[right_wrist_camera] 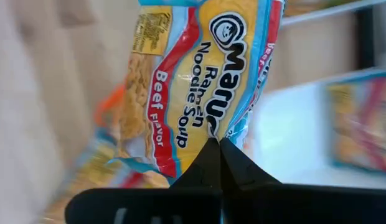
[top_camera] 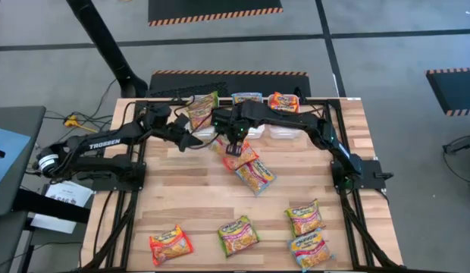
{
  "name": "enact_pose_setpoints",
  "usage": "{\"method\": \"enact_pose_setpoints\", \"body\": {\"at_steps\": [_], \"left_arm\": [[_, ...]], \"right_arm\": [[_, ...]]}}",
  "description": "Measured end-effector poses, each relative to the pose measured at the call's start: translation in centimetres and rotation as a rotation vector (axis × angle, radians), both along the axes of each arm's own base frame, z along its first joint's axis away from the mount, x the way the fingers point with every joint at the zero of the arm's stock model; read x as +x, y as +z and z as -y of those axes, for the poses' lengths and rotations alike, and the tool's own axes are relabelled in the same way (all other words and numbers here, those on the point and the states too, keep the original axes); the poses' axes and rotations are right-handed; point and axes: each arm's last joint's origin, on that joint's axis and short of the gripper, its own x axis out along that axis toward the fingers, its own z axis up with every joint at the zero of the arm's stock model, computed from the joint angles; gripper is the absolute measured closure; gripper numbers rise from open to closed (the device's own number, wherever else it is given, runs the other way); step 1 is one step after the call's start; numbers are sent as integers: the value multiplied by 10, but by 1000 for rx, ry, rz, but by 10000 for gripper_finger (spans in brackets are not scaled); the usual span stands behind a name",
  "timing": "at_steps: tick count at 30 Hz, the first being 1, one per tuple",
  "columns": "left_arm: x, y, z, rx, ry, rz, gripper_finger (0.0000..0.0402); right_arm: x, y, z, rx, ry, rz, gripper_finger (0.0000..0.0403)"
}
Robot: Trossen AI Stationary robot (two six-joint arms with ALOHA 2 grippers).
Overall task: Sort Maruchan noodles
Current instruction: Put the blue noodle pack into the middle white bin
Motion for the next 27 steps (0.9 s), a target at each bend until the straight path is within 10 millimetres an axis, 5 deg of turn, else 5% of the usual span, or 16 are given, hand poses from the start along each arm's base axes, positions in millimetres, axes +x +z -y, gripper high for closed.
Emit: {"method": "enact_pose_setpoints", "body": {"at_steps": [14,21,27], "left_arm": [[-7,19,3,79,45,93,401],[-8,19,1,110,128,76,401],[-9,19,-1,131,186,62,401]], "right_arm": [[-47,37,80,-220,1,-105,400],[-66,40,120,-265,85,-147,400],[-69,38,136,-282,123,-130,400]]}}
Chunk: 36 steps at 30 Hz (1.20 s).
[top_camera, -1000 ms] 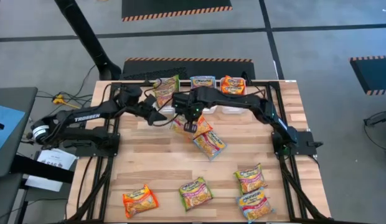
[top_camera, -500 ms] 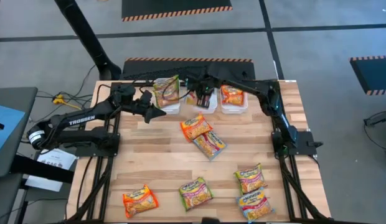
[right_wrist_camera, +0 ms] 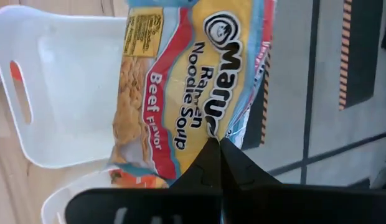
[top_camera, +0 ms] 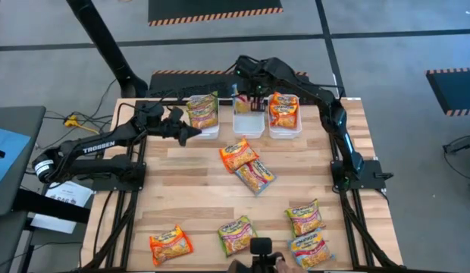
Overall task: Sort Maruchan noodles
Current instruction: Put the blue noodle pack into the middle white bin
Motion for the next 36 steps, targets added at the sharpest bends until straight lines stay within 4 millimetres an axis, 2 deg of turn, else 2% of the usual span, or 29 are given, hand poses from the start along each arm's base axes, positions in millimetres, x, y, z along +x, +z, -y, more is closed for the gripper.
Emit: {"method": "enact_pose_setpoints", "body": {"at_steps": [14,27,31,36], "left_arm": [[0,0,-1,13,46,-9,401],[0,0,-1,13,46,-9,401],[0,0,-1,13,46,-9,401],[0,0,-1,12,46,-9,401]], "right_arm": [[4,-35,13,38,21,-15,400],[5,-58,18,31,9,-27,394],[8,-56,21,-33,-9,-16,388],[7,-56,21,-29,-10,-23,363]]}}
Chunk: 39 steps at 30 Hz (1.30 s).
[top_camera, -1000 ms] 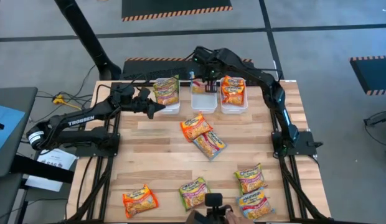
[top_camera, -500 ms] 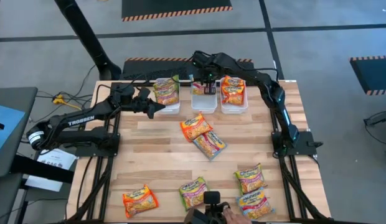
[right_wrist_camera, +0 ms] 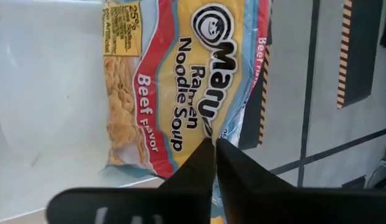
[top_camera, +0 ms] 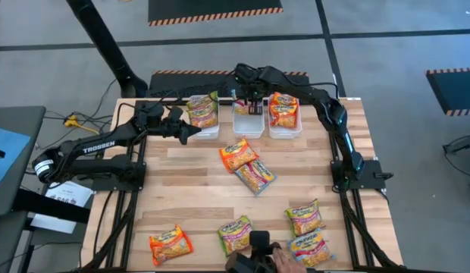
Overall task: Sort Maruchan noodles
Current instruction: Put the blue noodle pack into the middle white bin
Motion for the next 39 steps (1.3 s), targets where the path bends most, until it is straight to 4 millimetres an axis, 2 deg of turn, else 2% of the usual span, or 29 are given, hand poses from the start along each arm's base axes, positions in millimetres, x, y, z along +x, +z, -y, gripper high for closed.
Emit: {"method": "enact_pose_setpoints", "body": {"at_steps": [14,19,25,29,39], "left_arm": [[0,0,0,-1,-6,0,401],[0,0,0,-2,-6,1,401],[0,0,0,-2,-2,-1,401],[0,0,0,-3,-2,-1,401],[0,0,0,-2,-1,-3,401]], "right_arm": [[1,1,2,-42,-50,17,290],[6,11,-7,24,-98,107,287],[15,7,-17,290,-76,287,287],[19,-10,-13,300,-101,323,287],[20,-15,0,314,-137,431,287]]}}
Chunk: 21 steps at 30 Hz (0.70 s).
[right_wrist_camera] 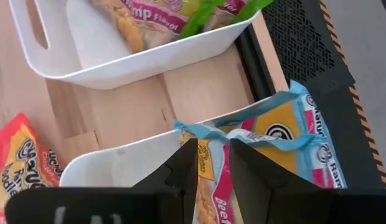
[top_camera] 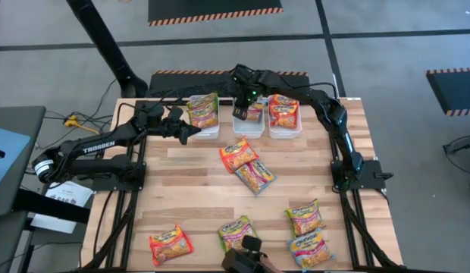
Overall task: Sort Maruchan noodles
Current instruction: Put the blue noodle pack into the middle white bin
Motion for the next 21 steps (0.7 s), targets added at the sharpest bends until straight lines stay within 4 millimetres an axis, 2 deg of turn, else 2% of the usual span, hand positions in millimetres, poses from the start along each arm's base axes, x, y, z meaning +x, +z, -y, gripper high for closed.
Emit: {"method": "enact_pose_setpoints", "body": {"at_steps": [3,8,10,21], "left_arm": [[0,0,0,0,0,0,401],[0,0,0,1,1,0,402],[0,0,0,0,1,0,401],[0,0,0,-3,-1,-2,401]], "right_arm": [[-1,-1,3,7,-14,5,287],[4,-25,6,69,-52,-40,287],[9,-29,5,47,-58,-40,287],[7,-25,5,39,-73,-66,287]]}}
